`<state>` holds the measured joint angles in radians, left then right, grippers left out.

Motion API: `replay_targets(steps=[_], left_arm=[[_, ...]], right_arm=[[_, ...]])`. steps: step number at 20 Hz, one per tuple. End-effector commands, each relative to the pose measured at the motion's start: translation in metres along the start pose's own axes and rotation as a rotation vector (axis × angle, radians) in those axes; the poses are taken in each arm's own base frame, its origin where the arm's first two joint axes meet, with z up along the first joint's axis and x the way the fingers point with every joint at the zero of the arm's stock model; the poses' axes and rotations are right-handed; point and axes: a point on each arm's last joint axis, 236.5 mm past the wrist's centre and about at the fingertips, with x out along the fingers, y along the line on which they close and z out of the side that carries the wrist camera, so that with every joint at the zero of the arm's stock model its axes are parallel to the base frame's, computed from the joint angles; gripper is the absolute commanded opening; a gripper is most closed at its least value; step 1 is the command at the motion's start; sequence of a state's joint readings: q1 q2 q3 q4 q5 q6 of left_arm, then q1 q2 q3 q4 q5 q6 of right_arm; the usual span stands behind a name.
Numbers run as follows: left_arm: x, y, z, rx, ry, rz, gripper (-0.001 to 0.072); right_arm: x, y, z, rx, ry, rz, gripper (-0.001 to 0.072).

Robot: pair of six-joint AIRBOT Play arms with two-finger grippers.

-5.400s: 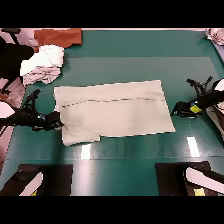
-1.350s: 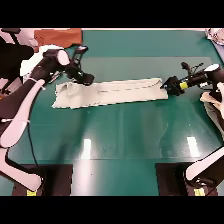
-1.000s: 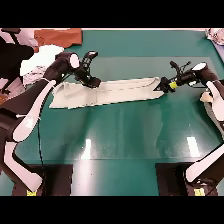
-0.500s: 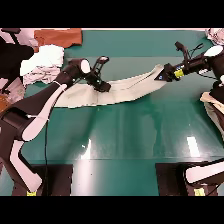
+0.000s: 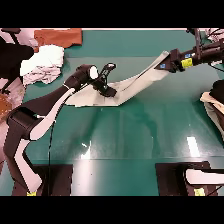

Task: Fold the shirts.

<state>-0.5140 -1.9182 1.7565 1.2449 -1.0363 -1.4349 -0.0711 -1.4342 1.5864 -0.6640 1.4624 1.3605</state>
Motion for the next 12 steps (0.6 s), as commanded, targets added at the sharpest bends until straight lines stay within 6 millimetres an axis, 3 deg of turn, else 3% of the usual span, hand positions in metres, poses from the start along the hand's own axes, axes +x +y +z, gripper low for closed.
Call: replay_targets(steps=[1, 3, 7, 12], left_arm=[[0.002, -0.003, 0.006, -0.014, -0.025, -0.011, 0.003], [0.002, -0.003, 0.007, -0.015, -0.032, -0.013, 0.0029], [0.002, -0.003, 0.007, -0.015, -0.031, -0.013, 0.003], [0.002, -0.003, 0.007, -0.015, -0.03, -0.013, 0.003]], right_arm=[[0.012, 0.052, -0.009, -0.05, 0.028, 0.105, 0.0019], [0.03, 0.072, -0.016, -0.087, 0.075, 0.131, 0.0019], [0.062, 0.091, -0.026, -0.13, 0.185, 0.136, 0.002], [0.08, 0.113, -0.023, -0.153, 0.226, 0.162, 0.002]])
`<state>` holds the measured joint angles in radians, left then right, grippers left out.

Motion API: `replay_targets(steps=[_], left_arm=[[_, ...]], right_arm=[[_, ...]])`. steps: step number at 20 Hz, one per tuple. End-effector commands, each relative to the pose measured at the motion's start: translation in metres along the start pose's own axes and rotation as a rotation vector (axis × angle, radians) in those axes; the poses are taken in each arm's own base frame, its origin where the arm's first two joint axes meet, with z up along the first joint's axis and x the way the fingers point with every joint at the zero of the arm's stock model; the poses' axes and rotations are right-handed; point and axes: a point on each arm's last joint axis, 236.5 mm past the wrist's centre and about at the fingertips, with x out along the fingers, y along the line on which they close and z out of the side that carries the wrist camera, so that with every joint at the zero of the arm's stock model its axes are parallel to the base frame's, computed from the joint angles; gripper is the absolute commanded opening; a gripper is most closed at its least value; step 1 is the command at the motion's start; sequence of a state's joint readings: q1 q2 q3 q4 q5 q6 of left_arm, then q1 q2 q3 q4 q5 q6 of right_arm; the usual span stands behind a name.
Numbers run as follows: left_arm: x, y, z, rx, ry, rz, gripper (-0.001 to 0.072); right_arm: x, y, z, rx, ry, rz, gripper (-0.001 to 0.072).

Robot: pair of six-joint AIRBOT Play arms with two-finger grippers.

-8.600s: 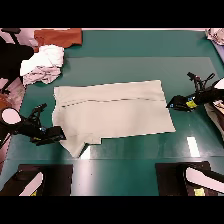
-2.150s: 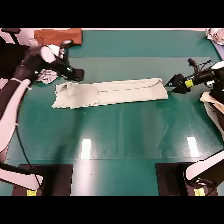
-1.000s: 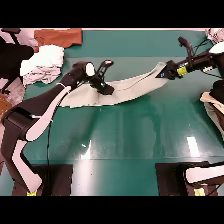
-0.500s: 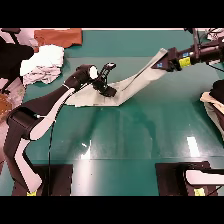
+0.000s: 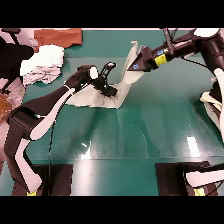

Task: Fold the shirts.

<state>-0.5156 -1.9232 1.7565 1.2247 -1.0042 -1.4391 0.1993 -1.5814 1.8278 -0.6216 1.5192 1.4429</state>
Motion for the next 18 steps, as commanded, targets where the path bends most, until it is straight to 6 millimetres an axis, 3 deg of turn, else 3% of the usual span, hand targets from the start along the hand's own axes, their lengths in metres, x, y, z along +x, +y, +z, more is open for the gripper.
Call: replay_targets(steps=[1, 12, 15, 18], left_arm=[[0.0, 0.0, 0.0, 0.0, -0.001, 0.0, 0.003], [-0.008, 0.001, -0.012, -0.024, 0.058, 0.006, 0.003], [-0.041, 0.019, 0.026, -0.147, -0.039, 0.021, 0.003], [-0.088, 0.046, 0.05, -0.191, -0.096, 0.051, 0.003]], right_arm=[[0.014, 0.015, 0.001, -0.014, 0.042, 0.019, 0.002], [0.013, 0.012, 0.001, -0.006, 0.044, 0.015, 0.002], [0.013, 0.012, 0.001, -0.006, 0.045, 0.015, 0.002], [0.013, 0.013, 0.002, -0.007, 0.039, 0.018, 0.0019]])
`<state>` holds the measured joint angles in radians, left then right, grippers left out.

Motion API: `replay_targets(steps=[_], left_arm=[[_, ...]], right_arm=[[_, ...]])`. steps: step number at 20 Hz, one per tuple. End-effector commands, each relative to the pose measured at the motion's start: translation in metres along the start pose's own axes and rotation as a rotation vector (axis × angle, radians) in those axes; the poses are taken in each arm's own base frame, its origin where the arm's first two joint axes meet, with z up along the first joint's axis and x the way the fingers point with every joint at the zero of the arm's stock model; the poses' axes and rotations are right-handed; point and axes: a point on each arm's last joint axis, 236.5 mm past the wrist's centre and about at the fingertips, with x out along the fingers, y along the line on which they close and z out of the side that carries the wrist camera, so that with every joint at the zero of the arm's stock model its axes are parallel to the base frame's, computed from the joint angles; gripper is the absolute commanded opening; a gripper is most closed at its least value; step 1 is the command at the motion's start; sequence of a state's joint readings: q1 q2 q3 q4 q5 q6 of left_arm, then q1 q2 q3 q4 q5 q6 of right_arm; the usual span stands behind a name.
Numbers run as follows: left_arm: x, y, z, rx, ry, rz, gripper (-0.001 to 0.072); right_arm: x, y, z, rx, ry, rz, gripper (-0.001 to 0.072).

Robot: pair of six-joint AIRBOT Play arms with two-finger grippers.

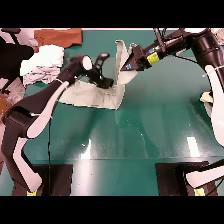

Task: Fold the shirts.

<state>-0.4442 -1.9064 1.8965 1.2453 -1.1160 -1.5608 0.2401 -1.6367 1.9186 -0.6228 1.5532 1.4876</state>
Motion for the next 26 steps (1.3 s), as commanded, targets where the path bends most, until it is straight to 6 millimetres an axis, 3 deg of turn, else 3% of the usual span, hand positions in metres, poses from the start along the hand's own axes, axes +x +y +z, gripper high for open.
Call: replay_targets(steps=[1, 5, 7, 8, 10, 12, 16, 18, 19, 20, 21, 23, 24, 26], left_arm=[[-0.05, 0.037, 0.026, -0.093, -0.046, 0.073, 0.003], [-0.134, 0.129, 0.036, -0.26, -0.139, 0.327, 0.003], [-0.181, 0.166, 0.028, -0.359, -0.176, 0.424, 0.003], [-0.199, 0.174, 0.022, -0.391, -0.18, 0.442, 0.0031], [-0.225, 0.18, 0.01, -0.424, -0.172, 0.458, 0.0031], [-0.238, 0.177, 0.001, -0.432, -0.156, 0.464, 0.0031], [-0.25, 0.17, -0.004, -0.423, -0.152, 0.461, 0.0031], [-0.252, 0.166, -0.008, -0.431, -0.137, 0.451, 0.0031], [-0.252, 0.162, -0.009, -0.431, -0.133, 0.44, 0.0031], [-0.254, 0.16, -0.01, -0.431, -0.132, 0.436, 0.0031], [-0.256, 0.159, -0.011, -0.432, -0.132, 0.437, 0.0031], [-0.26, 0.157, -0.012, -0.429, -0.136, 0.436, 0.0031], [-0.262, 0.156, -0.012, -0.427, -0.137, 0.436, 0.0031], [-0.266, 0.154, -0.016, -0.427, -0.131, 0.437, 0.0031]], right_arm=[[0.0, 0.002, 0.003, 0.0, -0.011, 0.004, 0.002], [0.008, 0.014, 0.017, -0.011, -0.072, 0.032, 0.0019], [0.027, 0.025, 0.029, -0.024, -0.113, 0.051, 0.0019], [0.042, 0.034, 0.036, -0.023, -0.134, 0.079, 0.0018], [0.078, 0.048, 0.052, -0.007, -0.185, 0.157, 0.0019], [0.123, 0.052, 0.063, 0.049, -0.213, 0.241, 0.0019], [0.218, 0.057, 0.067, 0.153, -0.227, 0.373, 0.002], [0.259, 0.049, 0.078, 0.191, -0.282, 0.376, 0.0035], [0.276, 0.04, 0.084, 0.25, -0.32, 0.385, 0.0172], [0.29, 0.031, 0.087, 0.316, -0.352, 0.405, 0.0365], [0.3, 0.025, 0.088, 0.339, -0.372, 0.426, 0.0426], [0.3, 0.013, 0.097, 0.325, -0.427, 0.451, 0.043], [0.294, 0.007, 0.104, 0.303, -0.453, 0.435, 0.0429], [0.261, -0.001, 0.12, 0.224, -0.47, 0.413, 0.0425]])
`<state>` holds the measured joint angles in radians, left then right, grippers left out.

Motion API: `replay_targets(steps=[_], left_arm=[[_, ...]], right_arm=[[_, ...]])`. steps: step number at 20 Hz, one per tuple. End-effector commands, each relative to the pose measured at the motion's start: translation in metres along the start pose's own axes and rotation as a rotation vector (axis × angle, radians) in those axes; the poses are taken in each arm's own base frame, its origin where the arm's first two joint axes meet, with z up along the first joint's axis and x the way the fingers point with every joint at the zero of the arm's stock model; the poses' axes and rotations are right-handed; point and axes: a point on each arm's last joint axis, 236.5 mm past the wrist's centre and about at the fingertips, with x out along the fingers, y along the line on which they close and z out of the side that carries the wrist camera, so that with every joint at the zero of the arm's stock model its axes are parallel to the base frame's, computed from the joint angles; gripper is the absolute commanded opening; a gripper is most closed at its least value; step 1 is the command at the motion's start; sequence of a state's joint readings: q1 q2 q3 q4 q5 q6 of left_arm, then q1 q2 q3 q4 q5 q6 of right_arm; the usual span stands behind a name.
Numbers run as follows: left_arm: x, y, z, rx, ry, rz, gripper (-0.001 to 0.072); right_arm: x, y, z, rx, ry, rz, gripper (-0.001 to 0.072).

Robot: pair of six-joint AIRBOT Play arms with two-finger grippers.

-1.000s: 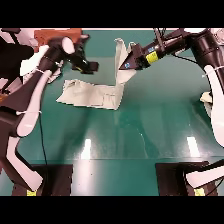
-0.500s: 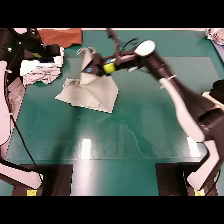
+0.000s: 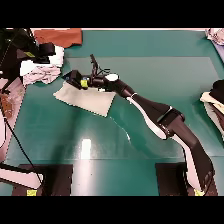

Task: Fold the shirts.

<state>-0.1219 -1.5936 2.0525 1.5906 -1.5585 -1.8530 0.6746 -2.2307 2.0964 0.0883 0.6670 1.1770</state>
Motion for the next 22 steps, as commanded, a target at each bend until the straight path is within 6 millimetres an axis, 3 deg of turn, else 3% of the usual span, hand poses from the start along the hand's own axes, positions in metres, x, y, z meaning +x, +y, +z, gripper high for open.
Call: replay_targets(steps=[1, 3, 6, 7, 8, 9, 13, 18, 22], left_arm=[[-0.009, 0.002, -0.007, 0.005, 0.017, 0.004, 0.0031], [-0.013, 0.003, -0.011, 0.025, 0.028, 0.008, 0.0031], [-0.016, 0.004, -0.012, 0.028, 0.028, 0.007, 0.0031], [-0.016, 0.004, -0.013, 0.028, 0.036, 0.009, 0.0031], [-0.016, 0.004, -0.015, 0.028, 0.043, 0.01, 0.0031], [-0.016, 0.004, -0.015, 0.028, 0.044, 0.011, 0.0031], [-0.016, 0.004, -0.015, 0.028, 0.041, 0.01, 0.0031], [-0.017, 0.004, -0.013, 0.028, 0.032, 0.007, 0.0031], [-0.017, 0.004, -0.013, 0.028, 0.031, 0.006, 0.0031]], right_arm=[[-0.032, 0.0, 0.038, -0.096, -0.018, -0.024, 0.0423], [-0.09, -0.017, 0.048, -0.083, 0.08, -0.198, 0.0423], [-0.204, -0.062, 0.025, -0.042, 0.293, -0.619, 0.0434], [-0.232, -0.066, 0.017, -0.05, 0.335, -0.696, 0.052], [-0.25, -0.065, 0.009, -0.04, 0.351, -0.729, 0.066], [-0.263, -0.066, 0.004, -0.017, 0.345, -0.742, 0.0697], [-0.283, -0.091, -0.028, 0.064, 0.231, -0.759, 0.0698], [-0.263, -0.107, -0.037, 0.127, -0.085, -0.559, 0.0698], [-0.23, -0.136, -0.072, 0.131, -0.064, -0.557, 0.0697]])
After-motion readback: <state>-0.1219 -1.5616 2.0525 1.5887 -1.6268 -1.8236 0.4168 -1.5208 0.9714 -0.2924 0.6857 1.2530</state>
